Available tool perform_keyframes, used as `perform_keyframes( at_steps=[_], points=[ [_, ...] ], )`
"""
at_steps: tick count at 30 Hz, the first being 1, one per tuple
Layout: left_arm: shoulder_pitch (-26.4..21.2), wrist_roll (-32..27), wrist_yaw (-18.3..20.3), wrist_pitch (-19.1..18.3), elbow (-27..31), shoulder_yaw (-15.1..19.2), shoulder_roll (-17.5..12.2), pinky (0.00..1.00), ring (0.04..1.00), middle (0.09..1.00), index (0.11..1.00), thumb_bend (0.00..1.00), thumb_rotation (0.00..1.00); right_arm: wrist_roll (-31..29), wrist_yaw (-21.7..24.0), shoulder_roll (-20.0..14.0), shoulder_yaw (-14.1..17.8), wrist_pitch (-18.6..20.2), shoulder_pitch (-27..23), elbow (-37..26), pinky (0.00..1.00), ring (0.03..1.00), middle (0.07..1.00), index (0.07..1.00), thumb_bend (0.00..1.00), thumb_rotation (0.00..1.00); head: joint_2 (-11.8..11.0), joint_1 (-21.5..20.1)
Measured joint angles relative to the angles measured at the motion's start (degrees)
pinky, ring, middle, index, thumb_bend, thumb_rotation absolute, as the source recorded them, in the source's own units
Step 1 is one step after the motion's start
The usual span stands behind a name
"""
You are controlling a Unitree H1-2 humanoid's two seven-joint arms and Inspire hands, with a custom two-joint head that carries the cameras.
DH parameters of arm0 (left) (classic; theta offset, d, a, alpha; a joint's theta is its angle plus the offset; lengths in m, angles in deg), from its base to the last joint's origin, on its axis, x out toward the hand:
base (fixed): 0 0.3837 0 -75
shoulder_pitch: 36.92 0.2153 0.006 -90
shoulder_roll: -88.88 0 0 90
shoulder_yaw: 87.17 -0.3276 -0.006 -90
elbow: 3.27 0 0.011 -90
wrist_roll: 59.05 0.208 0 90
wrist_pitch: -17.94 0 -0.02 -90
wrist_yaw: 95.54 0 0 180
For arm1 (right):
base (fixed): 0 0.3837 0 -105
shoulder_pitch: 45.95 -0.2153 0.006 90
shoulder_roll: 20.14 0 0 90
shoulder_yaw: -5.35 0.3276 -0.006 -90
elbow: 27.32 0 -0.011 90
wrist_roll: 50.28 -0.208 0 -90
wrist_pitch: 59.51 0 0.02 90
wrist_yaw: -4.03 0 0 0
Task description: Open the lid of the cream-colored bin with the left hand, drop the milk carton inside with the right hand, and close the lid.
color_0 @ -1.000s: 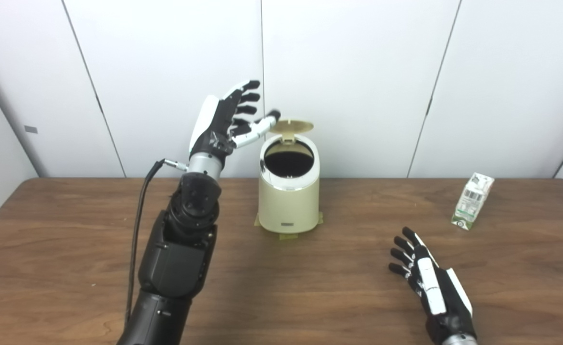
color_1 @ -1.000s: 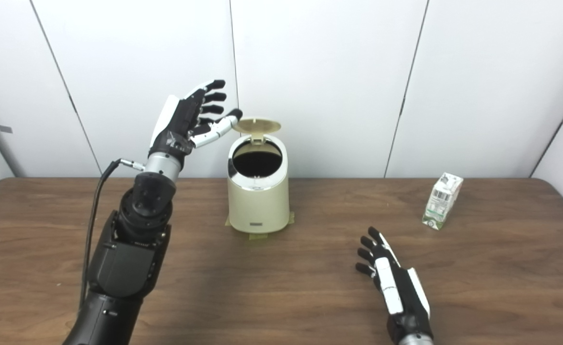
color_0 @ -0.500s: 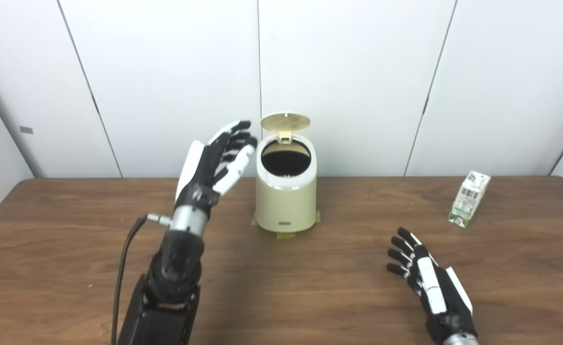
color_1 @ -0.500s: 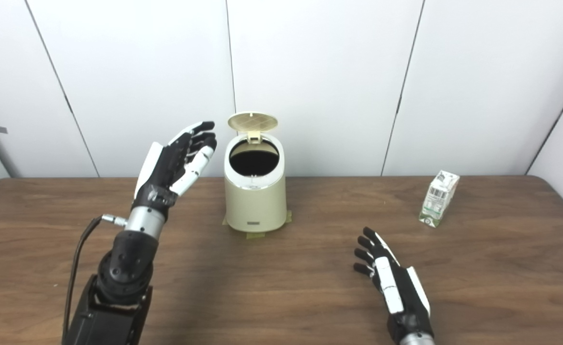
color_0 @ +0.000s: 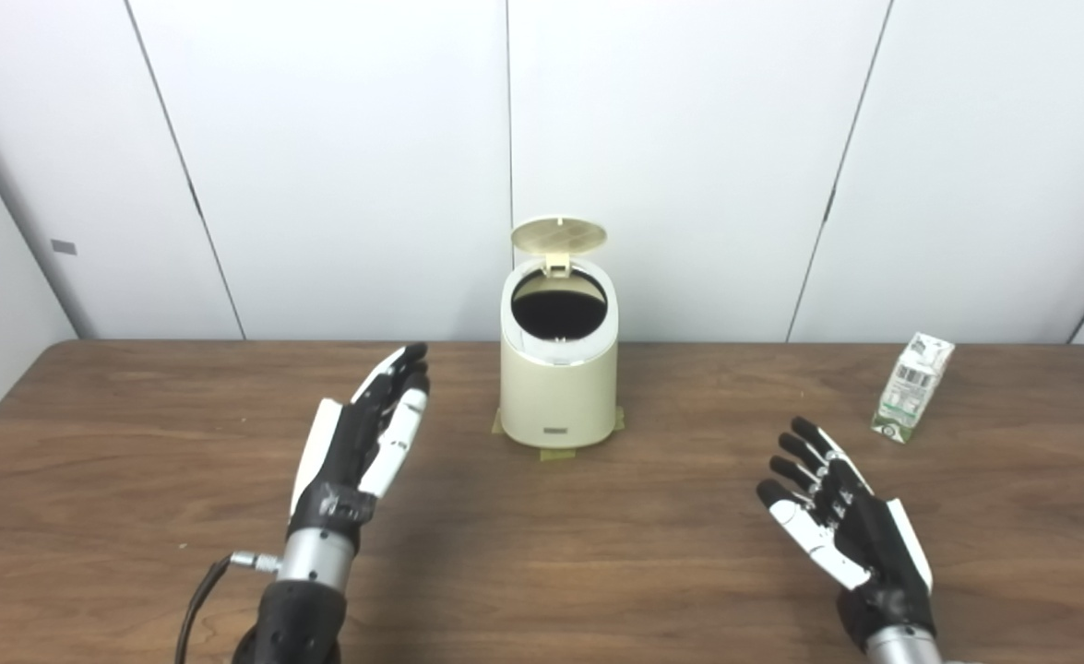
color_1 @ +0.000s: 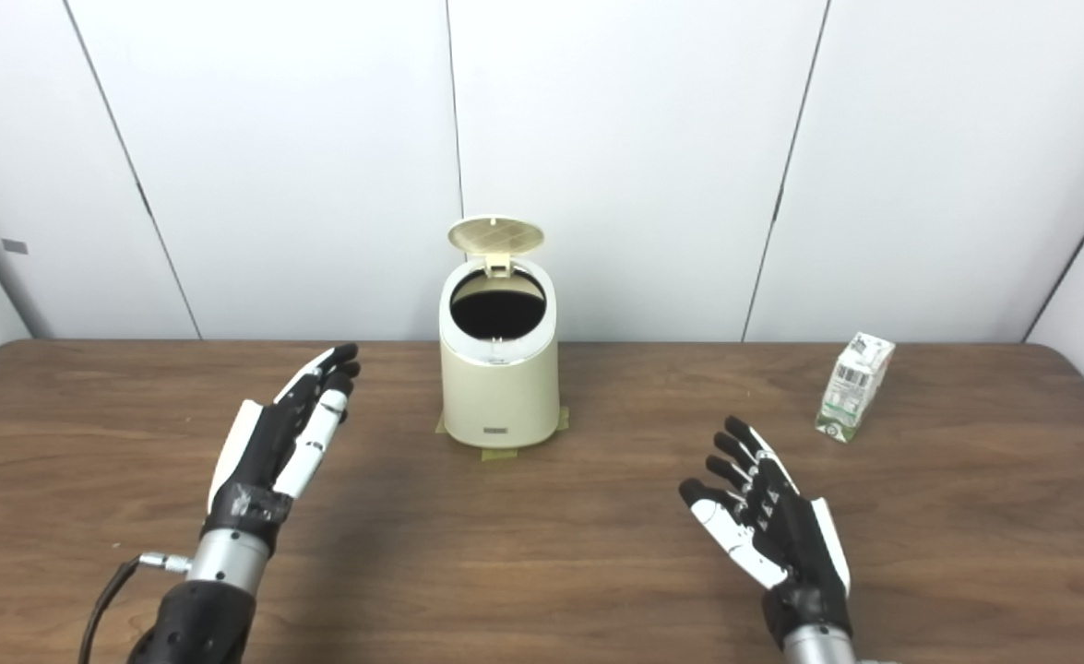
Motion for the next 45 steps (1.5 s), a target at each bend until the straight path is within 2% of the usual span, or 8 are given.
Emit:
perform_keyframes(
  at_steps=[14, 21, 25, 32, 36, 40, 41, 45],
  points=[
    [4.91, -8.36, -0.04, -0.02, 0.25, 3.92, 1.69, 0.88, 0.892, 0.897, 0.918, 0.29, 0.93, 4.32, -1.15, -5.42, 4.21, -2.40, 0.14, -2.97, 0.74, 0.799, 0.828, 0.820, 0.82, 0.35, 1.41, -9.49],
    [4.94, -10.37, -0.02, -0.01, 0.25, 5.19, 1.41, 0.89, 0.883, 0.897, 0.914, 0.31, 0.87, 4.99, -2.57, -5.93, 9.28, 3.58, 0.37, -6.23, 0.71, 0.797, 0.826, 0.823, 0.82, 0.22, 2.11, -12.65],
    [4.94, -11.54, 0.00, -0.01, 0.25, 5.63, 1.41, 0.89, 0.889, 0.903, 0.916, 0.32, 0.84, 5.76, -2.52, -8.42, 9.94, 4.15, 0.21, -5.85, 0.69, 0.795, 0.840, 0.831, 0.81, 0.20, 2.90, -15.54],
    [4.90, -13.33, 0.44, -0.68, 0.21, 6.16, 0.87, 0.93, 0.905, 0.909, 0.925, 0.30, 0.82, 9.80, -4.62, -11.01, 10.03, 1.22, -4.68, 4.73, 0.76, 0.825, 0.851, 0.839, 0.86, 0.25, 3.34, -17.05],
    [4.58, -13.68, 0.37, -1.40, 0.02, 6.16, 0.74, 0.92, 0.905, 0.910, 0.921, 0.28, 0.79, 15.55, -6.94, -12.14, 8.46, 1.45, -7.84, 9.23, 0.72, 0.811, 0.845, 0.853, 0.89, 0.35, 3.43, -17.66],
    [4.35, -14.40, 0.41, -1.40, -0.29, 5.72, 0.73, 0.92, 0.910, 0.913, 0.927, 0.28, 0.83, 18.21, -6.59, -14.65, 6.78, 4.23, -11.78, 14.04, 0.77, 0.849, 0.868, 0.843, 0.90, 0.29, 3.69, -18.28],
    [4.36, -14.37, 0.41, -1.40, -0.34, 5.48, 0.72, 0.92, 0.910, 0.912, 0.928, 0.30, 0.82, 18.40, -6.58, -15.31, 6.64, 4.65, -12.91, 15.48, 0.66, 0.776, 0.816, 0.833, 0.90, 0.26, 3.78, -18.37],
    [4.38, -14.37, 0.42, -1.74, -0.18, 4.93, 0.69, 0.91, 0.901, 0.906, 0.920, 0.30, 0.80, 19.06, -6.99, -16.99, 5.80, 5.69, -17.77, 21.98, 0.69, 0.811, 0.848, 0.844, 0.90, 0.27, 4.22, -18.81]
  ],
)
